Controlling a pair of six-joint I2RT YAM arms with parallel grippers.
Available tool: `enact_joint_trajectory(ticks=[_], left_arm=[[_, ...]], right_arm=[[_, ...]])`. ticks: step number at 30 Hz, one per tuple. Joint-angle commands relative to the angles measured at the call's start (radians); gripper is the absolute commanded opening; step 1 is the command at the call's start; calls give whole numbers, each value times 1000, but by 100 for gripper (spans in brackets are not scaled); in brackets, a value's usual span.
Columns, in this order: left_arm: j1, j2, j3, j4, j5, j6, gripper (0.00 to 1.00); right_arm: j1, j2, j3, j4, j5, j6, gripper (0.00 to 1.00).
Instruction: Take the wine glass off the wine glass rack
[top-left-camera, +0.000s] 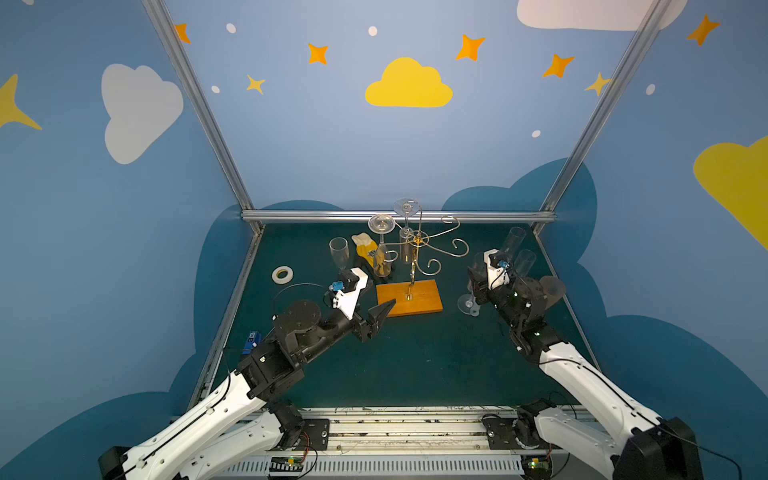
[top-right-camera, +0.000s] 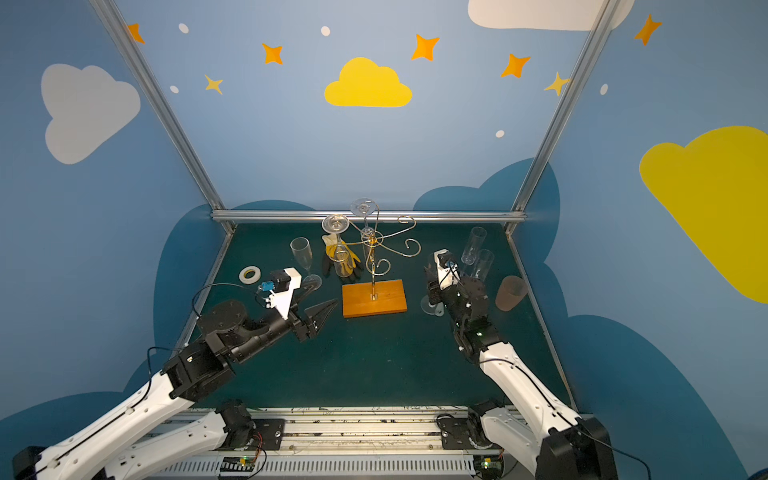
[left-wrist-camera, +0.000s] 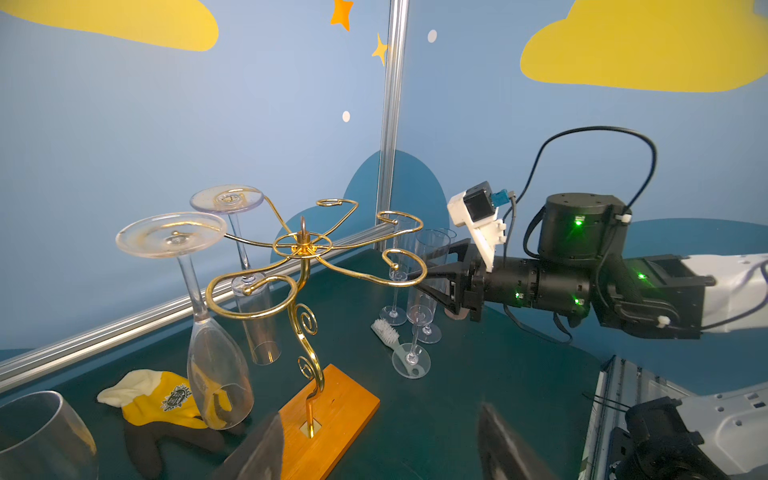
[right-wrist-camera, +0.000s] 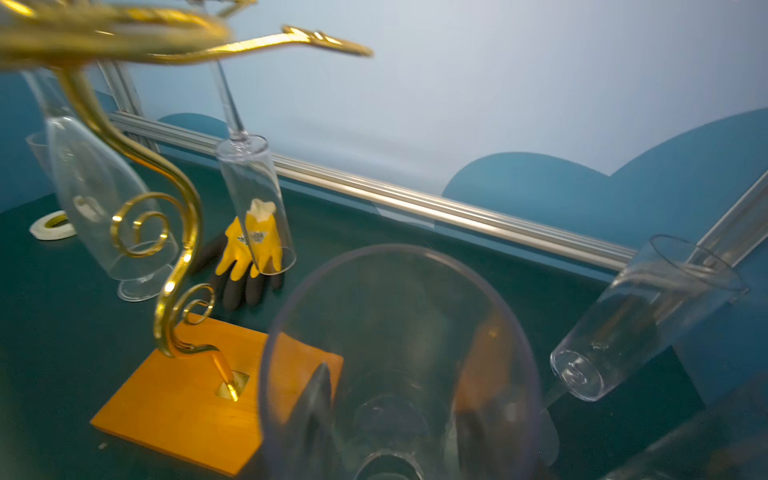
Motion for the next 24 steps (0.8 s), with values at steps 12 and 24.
enact_joint_trajectory(ticks=[12, 24], left_arm=[[2, 29, 57, 33, -69, 41, 73], [20, 46, 71, 30, -109, 66, 74]], right_arm=[[-53, 349, 253, 157, -64, 33, 25], [-97, 607, 395, 304, -90, 77, 24]])
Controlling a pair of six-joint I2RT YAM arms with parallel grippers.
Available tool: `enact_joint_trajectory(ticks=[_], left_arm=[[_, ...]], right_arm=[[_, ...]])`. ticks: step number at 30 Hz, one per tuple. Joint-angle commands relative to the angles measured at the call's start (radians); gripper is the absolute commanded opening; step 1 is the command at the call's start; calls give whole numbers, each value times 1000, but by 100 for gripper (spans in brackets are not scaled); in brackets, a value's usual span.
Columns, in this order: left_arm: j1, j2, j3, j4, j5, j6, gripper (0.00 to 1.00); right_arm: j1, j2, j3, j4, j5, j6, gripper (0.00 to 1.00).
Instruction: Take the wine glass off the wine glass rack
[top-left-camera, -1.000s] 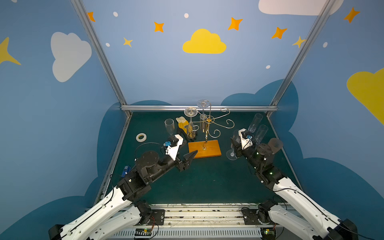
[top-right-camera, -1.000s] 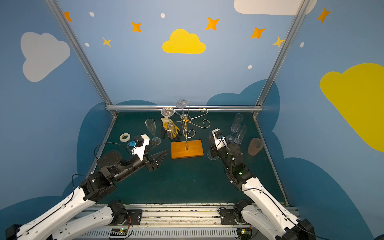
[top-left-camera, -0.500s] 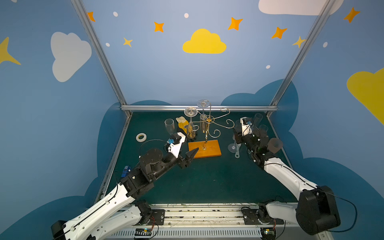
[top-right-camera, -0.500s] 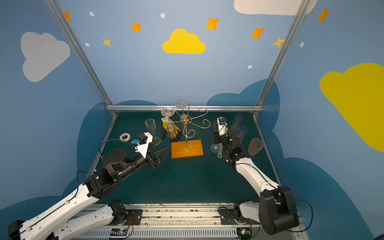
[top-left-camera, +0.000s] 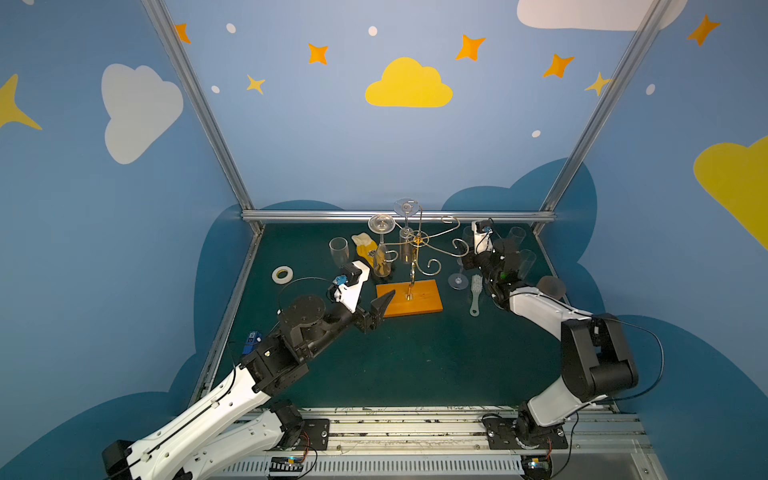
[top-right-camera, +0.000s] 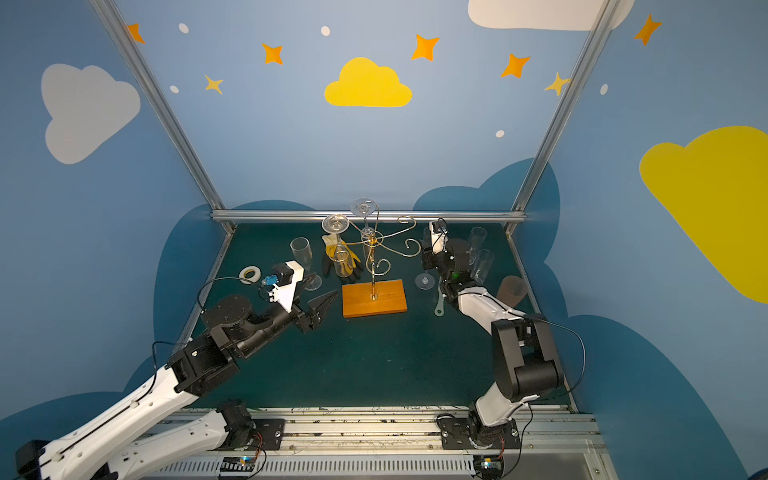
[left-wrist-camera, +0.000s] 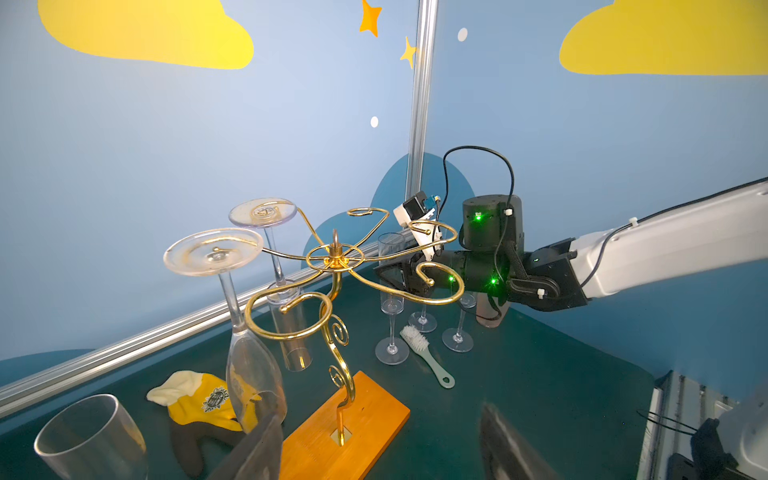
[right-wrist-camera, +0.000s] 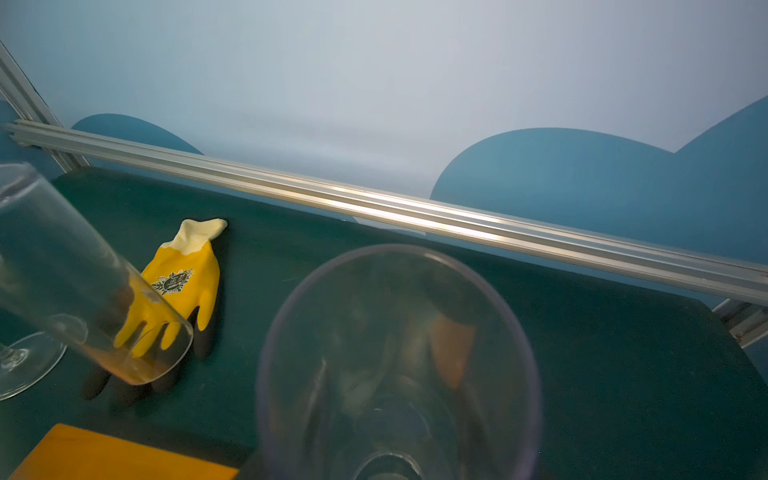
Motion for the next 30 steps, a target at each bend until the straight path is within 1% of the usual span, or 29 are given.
enact_joint_trajectory(ticks=[1, 2, 5, 8, 10, 16, 18, 20, 26, 30], left_arm=[[12, 8, 34, 20, -22, 19, 74], [15, 11, 35, 20, -21, 19, 74], [23, 22, 38, 22, -20, 17, 74], [30, 28, 38, 24, -14, 14, 74], [35, 32, 38, 26, -9, 11, 74], [43, 34, 37, 27, 2, 2, 74], [43, 32, 35, 28, 3, -1, 74], [44, 28, 31, 31, 3, -4, 75], [47, 20, 26, 29, 6, -10, 75], [46, 13, 22, 28, 5, -10, 75]], right_arm=[[-11, 39, 47, 117, -14, 31, 24], [-13, 57, 47, 131, -14, 38, 25], [-21, 116, 26, 277, -11, 88, 25], [-31, 172, -10, 432, -27, 82, 24], [-39, 190, -16, 453, -40, 95, 24], [-41, 193, -18, 419, -52, 86, 26], [-41, 191, -16, 399, -52, 80, 32], [-41, 187, -14, 385, -55, 75, 44], [-41, 173, -5, 354, -64, 60, 62], [-41, 165, 1, 346, -77, 48, 70]])
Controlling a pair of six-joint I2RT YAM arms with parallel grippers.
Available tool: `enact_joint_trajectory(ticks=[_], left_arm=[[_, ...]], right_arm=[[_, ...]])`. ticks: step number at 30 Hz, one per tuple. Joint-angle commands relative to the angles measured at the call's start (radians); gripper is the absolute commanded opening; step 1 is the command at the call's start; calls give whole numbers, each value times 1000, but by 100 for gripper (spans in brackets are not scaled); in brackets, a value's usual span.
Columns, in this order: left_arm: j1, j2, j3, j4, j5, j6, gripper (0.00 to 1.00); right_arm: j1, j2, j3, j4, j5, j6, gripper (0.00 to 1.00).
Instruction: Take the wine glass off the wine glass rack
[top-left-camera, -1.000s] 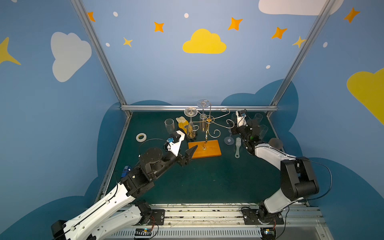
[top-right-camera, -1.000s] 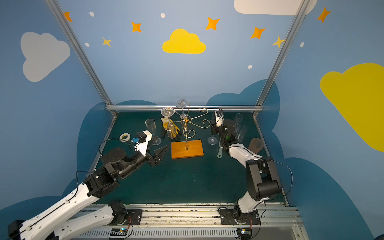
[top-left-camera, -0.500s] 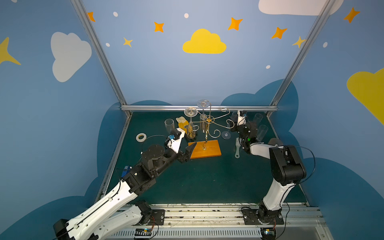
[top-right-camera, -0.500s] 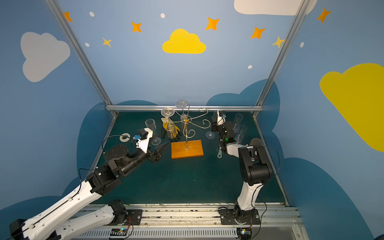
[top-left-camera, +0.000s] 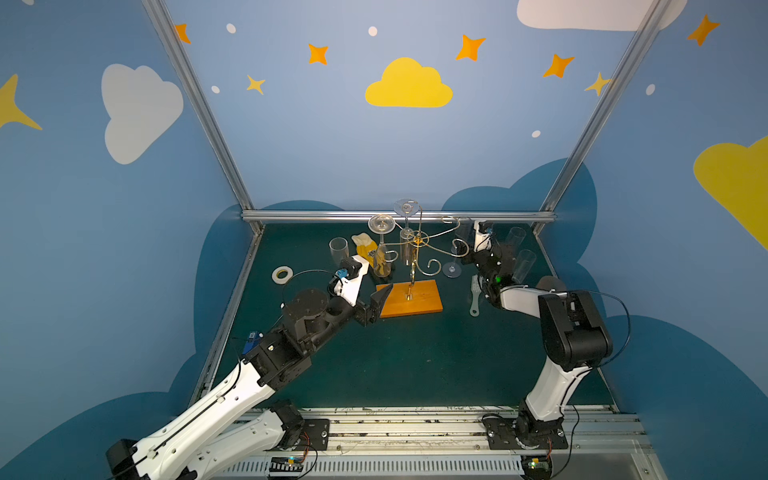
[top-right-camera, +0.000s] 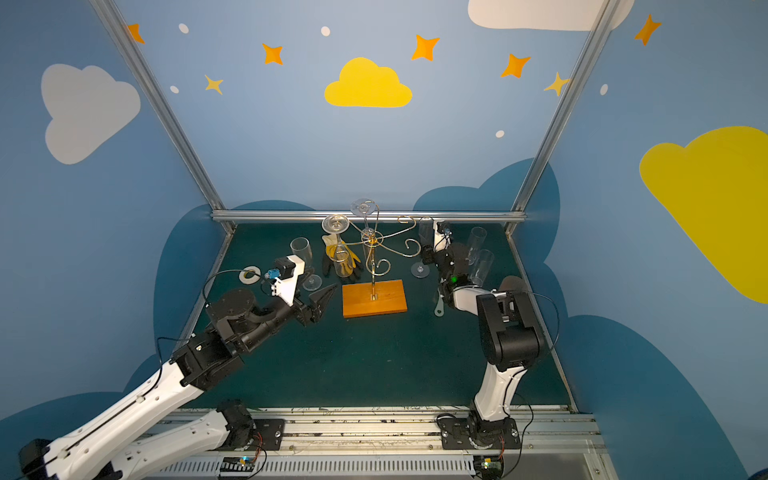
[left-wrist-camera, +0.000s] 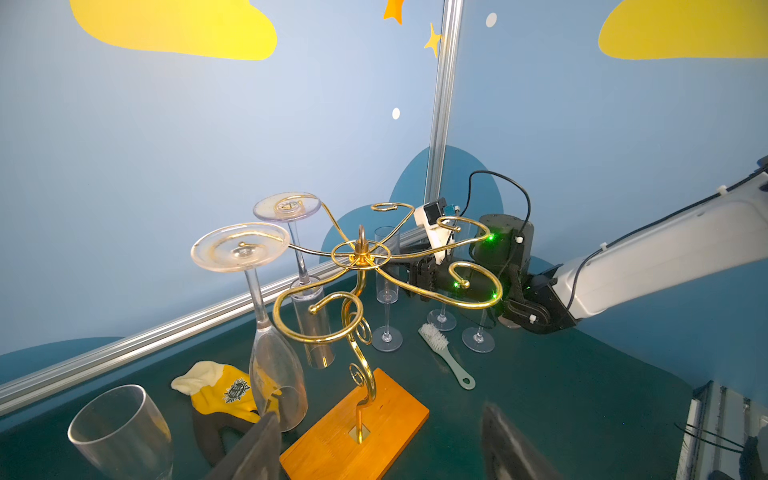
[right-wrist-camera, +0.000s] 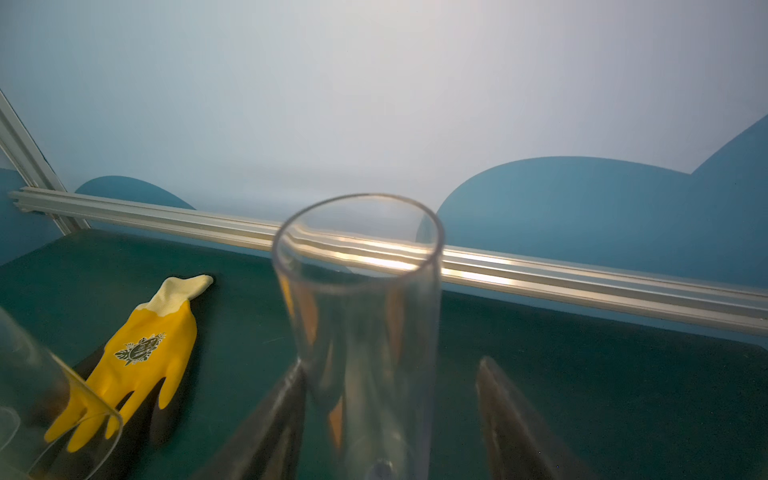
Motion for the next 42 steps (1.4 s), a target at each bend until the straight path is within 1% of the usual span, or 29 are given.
enact_joint_trajectory(ticks=[1, 4, 7, 18, 26, 30, 33, 34, 38, 40, 42], left_arm=[[4, -20, 9, 26, 5, -10, 75], [5, -29, 4, 27, 3, -13, 75], [5, -43, -4, 33, 1, -16, 75], [10, -88, -28, 34, -3, -27, 76], [29, -138, -34, -3, -3, -63, 76], [53, -150, -16, -49, 7, -81, 77], [111, -138, 46, -143, 11, -168, 78], [145, -133, 69, -173, 36, -203, 78], [275, -109, 126, -193, 214, -304, 78], [334, -80, 162, -200, 282, -353, 78], [384, -35, 212, -221, 342, -403, 78]], right_arm=[[-3, -22, 15, -12, -18, -13, 72], [-2, -34, 16, -22, -19, -17, 76], [-2, -52, 14, -33, -21, -22, 78], [-2, -132, -9, -79, -22, -33, 80], [-2, -251, -56, -147, -28, -52, 80], [-1, -342, -87, -236, -44, -66, 80], [-1, -418, -102, -336, -60, -80, 80], [-1, -446, -104, -378, -59, -83, 80], [-1, -554, -105, -548, -66, -91, 80], [-1, -616, -111, -633, -75, -103, 80], [-2, -678, -127, -700, -80, -86, 80]])
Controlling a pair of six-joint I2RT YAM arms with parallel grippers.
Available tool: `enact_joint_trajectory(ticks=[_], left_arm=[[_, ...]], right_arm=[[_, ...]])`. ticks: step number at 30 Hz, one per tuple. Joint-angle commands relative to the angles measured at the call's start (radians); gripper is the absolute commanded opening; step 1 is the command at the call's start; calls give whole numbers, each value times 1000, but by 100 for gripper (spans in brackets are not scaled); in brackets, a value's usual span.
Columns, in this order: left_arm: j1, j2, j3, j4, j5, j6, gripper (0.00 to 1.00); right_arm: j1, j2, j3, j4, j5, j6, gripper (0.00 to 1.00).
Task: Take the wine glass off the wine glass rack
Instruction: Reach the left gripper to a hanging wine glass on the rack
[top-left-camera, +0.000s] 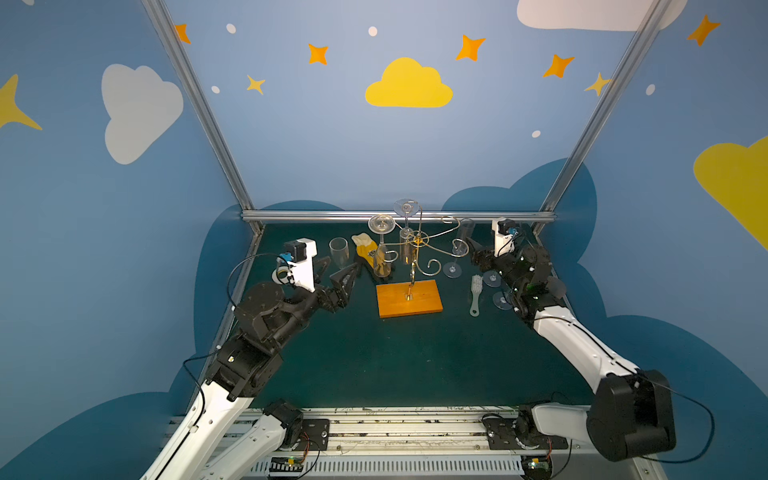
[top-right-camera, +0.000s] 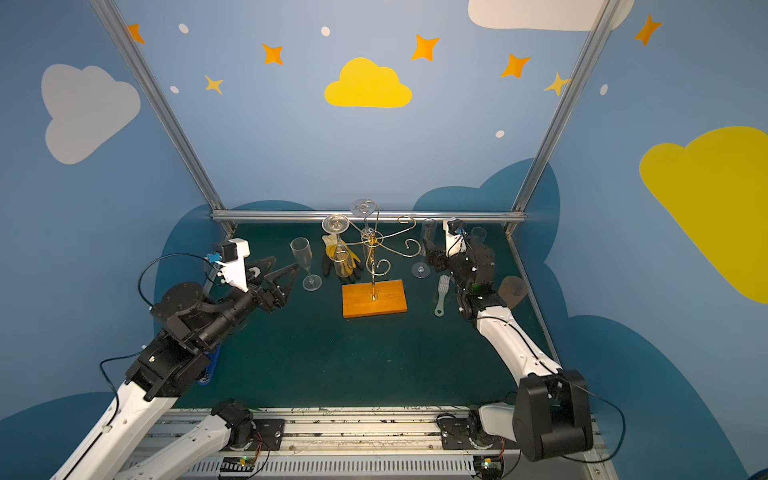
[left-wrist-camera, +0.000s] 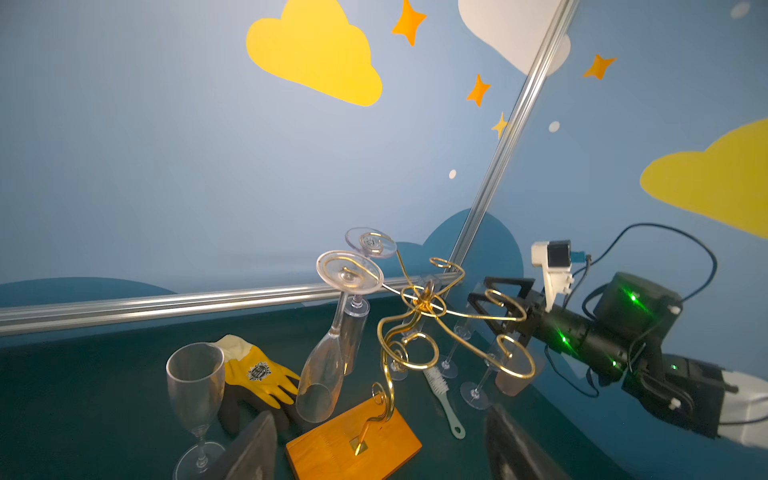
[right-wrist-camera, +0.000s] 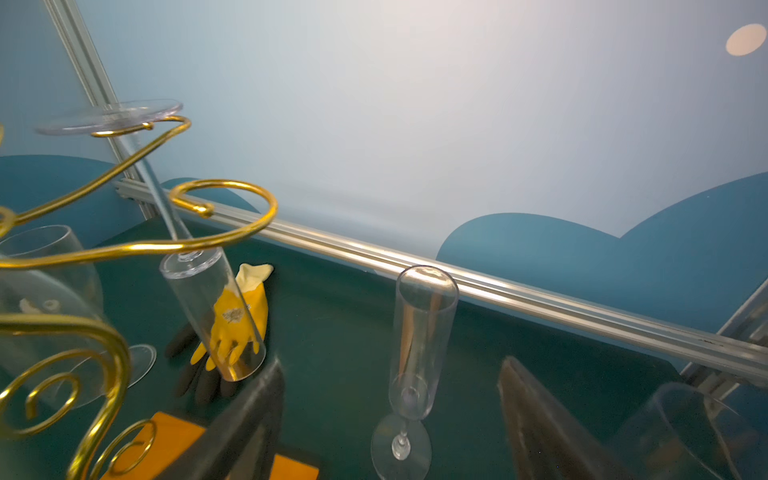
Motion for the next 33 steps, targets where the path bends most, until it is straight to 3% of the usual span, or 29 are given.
enact_joint_trajectory(ticks=[1, 9, 18, 33], left_arm=[[76, 66, 79, -46, 166, -135, 78], [202, 242, 171, 17, 365, -390, 76], [218, 371, 157, 102, 448, -581, 74], [213, 551, 219, 132, 387, -666, 57]], right_arm=[[-1, -106, -35, -184, -28, 6, 80], [1, -400, -136, -327, -56, 101, 80], [11, -626, -174, -535, -88, 168, 80], [11, -696, -224, -618, -83, 185, 81]])
